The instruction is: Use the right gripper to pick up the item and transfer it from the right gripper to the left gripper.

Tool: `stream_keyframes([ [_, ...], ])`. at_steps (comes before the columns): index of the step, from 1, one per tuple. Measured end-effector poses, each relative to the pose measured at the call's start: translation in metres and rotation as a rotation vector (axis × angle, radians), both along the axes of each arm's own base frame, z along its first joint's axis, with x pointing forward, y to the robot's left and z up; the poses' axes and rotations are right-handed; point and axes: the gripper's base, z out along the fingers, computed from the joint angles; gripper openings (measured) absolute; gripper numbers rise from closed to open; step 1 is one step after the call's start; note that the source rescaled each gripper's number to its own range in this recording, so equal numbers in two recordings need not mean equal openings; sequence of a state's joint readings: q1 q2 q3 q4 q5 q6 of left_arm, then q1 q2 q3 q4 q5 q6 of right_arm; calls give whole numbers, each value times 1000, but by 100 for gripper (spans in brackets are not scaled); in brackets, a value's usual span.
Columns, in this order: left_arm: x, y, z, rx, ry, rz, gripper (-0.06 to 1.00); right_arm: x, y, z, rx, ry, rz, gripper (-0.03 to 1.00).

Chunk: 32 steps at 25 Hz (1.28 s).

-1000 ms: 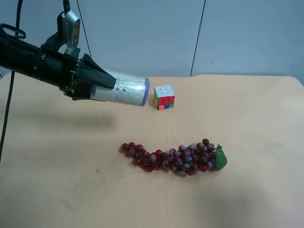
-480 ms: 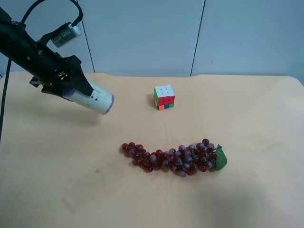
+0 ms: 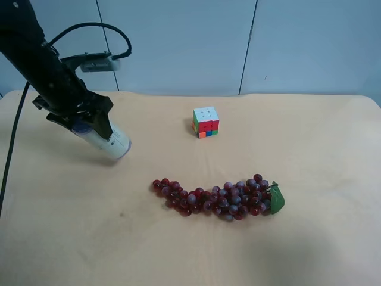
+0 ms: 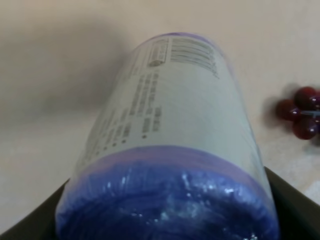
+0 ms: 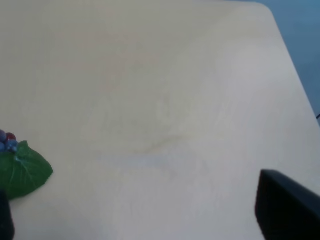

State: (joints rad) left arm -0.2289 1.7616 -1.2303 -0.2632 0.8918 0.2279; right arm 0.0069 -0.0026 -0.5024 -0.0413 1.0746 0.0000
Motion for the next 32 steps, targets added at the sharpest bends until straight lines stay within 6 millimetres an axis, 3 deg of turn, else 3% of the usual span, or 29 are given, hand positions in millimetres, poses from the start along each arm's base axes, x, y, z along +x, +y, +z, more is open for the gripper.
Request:
stream_keyframes([
  [3,-4,-12,0,23,-3,-29,0,0,0,0,0,0,0,84],
  [14,-1,2,-3,188,-23,9,0,0,0,0,0,0,0,84],
  [23,19,-2,-9,225,39,-6,0,0,0,0,0,0,0,84],
  [32,23,-3,-32,252,125,-16,0,0,0,0,0,0,0,84],
])
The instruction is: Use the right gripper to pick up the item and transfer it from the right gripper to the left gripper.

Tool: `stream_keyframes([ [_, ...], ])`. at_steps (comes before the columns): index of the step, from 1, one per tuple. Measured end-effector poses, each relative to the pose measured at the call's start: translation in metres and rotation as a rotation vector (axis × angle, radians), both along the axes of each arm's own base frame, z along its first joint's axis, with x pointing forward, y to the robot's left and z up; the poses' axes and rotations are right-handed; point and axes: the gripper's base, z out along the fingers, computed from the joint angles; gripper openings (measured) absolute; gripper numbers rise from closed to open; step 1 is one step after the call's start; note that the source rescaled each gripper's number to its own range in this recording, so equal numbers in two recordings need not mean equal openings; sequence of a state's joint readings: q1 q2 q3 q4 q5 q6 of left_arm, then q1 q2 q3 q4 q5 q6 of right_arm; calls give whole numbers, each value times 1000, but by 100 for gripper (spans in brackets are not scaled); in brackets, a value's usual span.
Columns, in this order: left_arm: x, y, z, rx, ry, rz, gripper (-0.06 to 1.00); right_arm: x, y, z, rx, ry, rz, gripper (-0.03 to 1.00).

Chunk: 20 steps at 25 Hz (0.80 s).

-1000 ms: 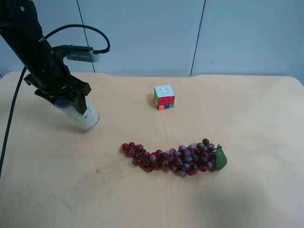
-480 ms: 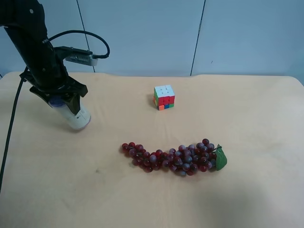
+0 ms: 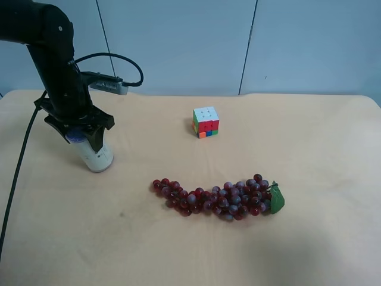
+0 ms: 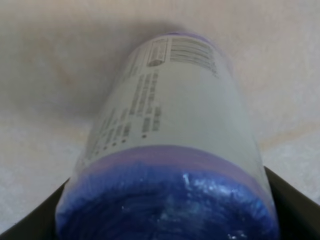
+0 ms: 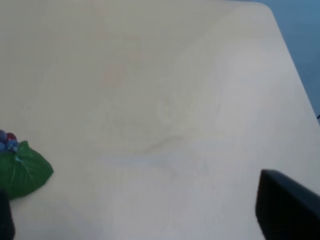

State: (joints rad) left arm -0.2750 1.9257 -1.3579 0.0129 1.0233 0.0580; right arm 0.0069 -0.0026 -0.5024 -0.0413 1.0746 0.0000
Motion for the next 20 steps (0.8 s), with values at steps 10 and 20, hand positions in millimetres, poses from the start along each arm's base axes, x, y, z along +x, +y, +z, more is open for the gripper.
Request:
stream_keyframes([
  [10,3,-1,0,-8,-27,0,0,0,0,0,0,0,0,84],
  [20,4,-1,1,-14,-46,0,44,0,0,0,0,0,0,84],
])
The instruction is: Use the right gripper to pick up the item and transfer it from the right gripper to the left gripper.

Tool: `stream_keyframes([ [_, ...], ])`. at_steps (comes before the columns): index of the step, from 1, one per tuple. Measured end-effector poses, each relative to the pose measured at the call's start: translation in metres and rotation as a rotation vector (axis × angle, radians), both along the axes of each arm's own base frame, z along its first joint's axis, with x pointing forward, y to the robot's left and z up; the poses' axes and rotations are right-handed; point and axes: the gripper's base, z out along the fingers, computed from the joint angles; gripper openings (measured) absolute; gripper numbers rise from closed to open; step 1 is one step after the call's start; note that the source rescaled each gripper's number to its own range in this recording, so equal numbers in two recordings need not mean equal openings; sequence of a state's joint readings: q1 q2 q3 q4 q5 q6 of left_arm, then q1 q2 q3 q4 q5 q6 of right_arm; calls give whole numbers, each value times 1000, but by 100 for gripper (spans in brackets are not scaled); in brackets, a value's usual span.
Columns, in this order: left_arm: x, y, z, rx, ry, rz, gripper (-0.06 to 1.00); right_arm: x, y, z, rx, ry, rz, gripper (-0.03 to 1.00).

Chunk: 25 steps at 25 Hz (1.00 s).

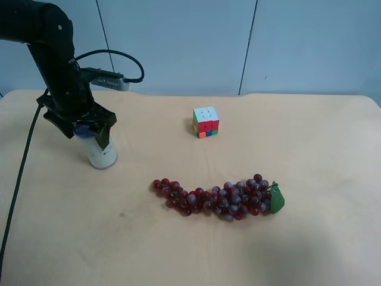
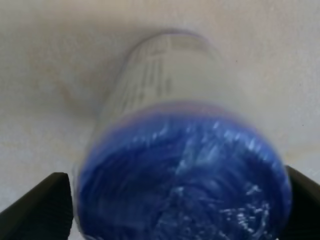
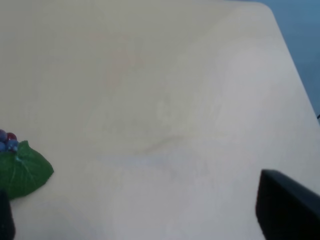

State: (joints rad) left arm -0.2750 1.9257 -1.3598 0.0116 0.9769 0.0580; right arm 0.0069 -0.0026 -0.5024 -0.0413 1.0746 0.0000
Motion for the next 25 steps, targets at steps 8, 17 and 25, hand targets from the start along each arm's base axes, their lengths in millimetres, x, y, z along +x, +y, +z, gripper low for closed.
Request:
stream_keyframes([
  [8,-3,-1,8,-18,1,9,43,0,0,0,0,0,0,84],
  [17,-20,4,58,-46,-96,-3,44,0,0,0,0,0,0,84],
  [25,-55,11,124,-100,-233,-49,45,0,0,0,0,0,0,84],
])
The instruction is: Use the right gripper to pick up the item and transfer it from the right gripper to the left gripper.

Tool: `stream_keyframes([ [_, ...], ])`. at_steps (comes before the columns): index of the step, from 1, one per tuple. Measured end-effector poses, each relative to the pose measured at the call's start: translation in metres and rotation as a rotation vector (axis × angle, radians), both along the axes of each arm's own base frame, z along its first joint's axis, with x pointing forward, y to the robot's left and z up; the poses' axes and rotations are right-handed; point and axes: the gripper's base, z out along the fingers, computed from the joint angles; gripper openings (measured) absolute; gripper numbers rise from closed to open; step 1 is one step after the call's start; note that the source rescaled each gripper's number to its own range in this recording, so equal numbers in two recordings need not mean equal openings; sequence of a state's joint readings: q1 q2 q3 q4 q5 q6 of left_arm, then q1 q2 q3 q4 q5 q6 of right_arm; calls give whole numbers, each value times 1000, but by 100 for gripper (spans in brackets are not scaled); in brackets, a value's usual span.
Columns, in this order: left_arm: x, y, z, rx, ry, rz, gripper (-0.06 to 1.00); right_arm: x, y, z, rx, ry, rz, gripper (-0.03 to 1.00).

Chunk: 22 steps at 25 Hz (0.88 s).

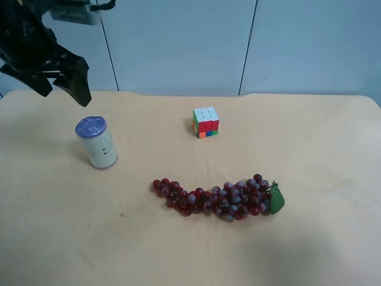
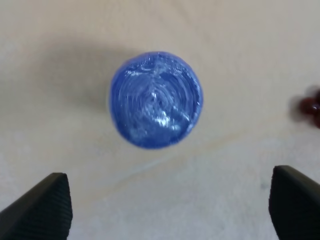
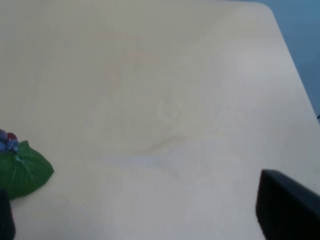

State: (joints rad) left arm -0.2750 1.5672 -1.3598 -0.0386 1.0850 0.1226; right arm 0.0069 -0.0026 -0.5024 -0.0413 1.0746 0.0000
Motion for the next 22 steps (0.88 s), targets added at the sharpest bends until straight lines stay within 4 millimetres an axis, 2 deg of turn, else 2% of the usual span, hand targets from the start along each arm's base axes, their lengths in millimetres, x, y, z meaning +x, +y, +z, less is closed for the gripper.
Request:
stream_keyframes([
  [2,-12,3,14,7,-17,-32,52,0,0,0,0,0,0,84],
  [5,-30,8,31,11,-25,-49,74,0,0,0,0,0,0,84],
  [7,-40,11,41,5,-39,-49,80,0,0,0,0,0,0,84],
  [11,-61,16,60,-32,-91,-9,83,0,0,0,0,0,0,84],
  [13,-74,20,62,-39,-101,1,83,0,0,0,0,0,0,84],
  [22,-152,43,46,-39,-134,7,83,0,0,0,0,0,0,84],
])
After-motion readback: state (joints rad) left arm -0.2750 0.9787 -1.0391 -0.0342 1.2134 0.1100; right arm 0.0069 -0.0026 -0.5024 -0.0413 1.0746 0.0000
